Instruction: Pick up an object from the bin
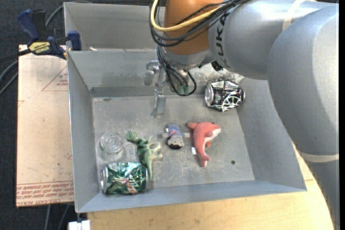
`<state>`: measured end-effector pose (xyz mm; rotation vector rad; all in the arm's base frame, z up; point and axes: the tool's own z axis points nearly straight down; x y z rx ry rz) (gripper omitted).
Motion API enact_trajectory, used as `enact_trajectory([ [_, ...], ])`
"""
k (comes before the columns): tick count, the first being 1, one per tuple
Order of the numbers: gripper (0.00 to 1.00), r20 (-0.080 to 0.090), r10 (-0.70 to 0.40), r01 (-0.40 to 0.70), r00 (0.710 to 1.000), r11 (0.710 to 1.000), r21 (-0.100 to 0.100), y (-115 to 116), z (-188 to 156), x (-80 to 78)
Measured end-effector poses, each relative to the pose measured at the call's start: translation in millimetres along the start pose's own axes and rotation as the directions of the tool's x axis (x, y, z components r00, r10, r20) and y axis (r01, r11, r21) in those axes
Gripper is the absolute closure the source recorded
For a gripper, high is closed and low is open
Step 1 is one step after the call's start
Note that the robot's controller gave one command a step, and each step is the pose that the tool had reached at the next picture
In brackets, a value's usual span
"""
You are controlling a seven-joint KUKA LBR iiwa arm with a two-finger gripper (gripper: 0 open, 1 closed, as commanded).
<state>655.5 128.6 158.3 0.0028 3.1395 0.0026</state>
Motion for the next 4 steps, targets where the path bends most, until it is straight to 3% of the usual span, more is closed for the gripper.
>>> enact_trajectory([
  [1,0.00,0.000,0.000,0.000,1.000,1.000,0.000,0,0,0.0],
  [2,0.00,0.009,-0.015,0.015,1.000,1.000,-0.002,0,-77,6.1],
  [3,0.00,0.007,-0.021,0.021,1.000,1.000,-0.001,-24,-149,11.1],
  [4,0.00,0.012,-0.183,0.183,0.983,0.983,-0.001,-19,-38,30.4],
])
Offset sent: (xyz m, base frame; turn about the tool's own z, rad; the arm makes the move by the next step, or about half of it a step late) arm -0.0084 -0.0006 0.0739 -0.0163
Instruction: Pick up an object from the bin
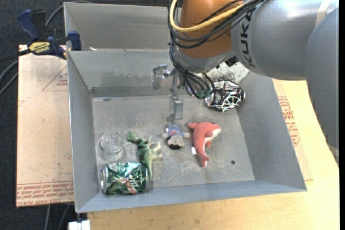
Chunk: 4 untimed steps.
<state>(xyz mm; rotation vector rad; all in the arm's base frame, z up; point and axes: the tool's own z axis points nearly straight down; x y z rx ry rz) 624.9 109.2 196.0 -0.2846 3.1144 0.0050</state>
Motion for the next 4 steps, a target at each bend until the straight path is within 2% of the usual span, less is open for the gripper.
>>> enact_trajectory([
  [1,0.00,-0.006,0.264,-0.264,0.965,0.965,0.003,-52,35,47.7],
  [2,0.00,0.000,-0.218,0.218,0.976,0.976,-0.001,-40,41,75.9],
  [3,0.00,-0.006,-0.195,0.195,0.981,0.981,0.001,-149,128,78.3],
  [4,1.00,0.006,-0.585,0.585,0.811,0.811,0.000,-79,125,2.5],
])
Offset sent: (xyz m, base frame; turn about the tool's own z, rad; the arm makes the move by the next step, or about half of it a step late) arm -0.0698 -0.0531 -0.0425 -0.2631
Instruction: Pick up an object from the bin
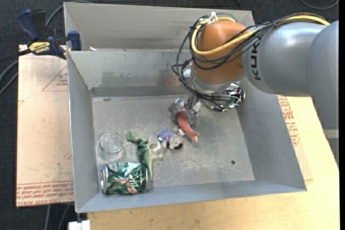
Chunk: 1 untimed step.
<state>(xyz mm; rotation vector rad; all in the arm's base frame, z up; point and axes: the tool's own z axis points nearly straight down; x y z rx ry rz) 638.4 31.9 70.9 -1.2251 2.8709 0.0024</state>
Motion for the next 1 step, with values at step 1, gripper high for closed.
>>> enact_trajectory([
  [1,1.00,0.000,0.000,0.000,1.000,1.000,0.000,-0.1,0.1,0.2],
])
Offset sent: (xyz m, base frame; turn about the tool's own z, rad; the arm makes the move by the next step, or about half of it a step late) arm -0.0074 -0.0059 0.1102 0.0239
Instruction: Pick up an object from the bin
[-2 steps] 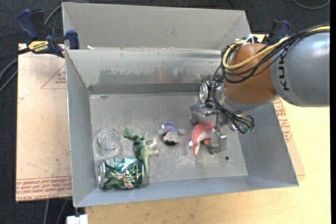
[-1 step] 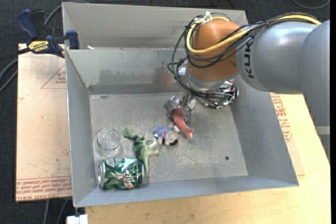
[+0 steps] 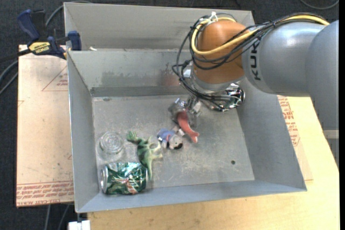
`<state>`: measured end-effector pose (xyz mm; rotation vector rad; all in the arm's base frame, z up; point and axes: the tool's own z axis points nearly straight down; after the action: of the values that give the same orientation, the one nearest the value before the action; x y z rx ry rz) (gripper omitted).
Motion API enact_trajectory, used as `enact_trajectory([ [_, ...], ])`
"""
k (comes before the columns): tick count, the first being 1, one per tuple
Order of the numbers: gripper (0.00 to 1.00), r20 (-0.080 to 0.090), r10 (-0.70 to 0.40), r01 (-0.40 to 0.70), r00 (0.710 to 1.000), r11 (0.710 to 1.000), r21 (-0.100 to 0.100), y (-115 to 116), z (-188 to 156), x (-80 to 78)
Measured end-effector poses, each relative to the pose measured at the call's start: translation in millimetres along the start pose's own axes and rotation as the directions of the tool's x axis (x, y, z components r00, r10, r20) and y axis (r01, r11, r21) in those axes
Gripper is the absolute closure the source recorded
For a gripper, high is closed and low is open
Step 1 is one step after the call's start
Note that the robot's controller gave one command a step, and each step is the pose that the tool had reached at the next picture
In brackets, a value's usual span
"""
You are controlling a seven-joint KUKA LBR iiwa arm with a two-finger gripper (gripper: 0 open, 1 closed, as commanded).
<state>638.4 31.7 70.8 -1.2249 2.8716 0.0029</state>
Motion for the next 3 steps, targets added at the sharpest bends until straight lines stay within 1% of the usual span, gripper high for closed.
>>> enact_trajectory([
  [1,1.00,0.004,0.023,-0.023,1.000,1.000,0.001,1,-110,6.2],
  [2,1.00,0.001,0.025,-0.025,1.000,1.000,-0.003,3,-65,-0.4],
  [3,1.00,-0.003,0.025,-0.025,1.000,1.000,-0.008,3,-72,1.5],
])
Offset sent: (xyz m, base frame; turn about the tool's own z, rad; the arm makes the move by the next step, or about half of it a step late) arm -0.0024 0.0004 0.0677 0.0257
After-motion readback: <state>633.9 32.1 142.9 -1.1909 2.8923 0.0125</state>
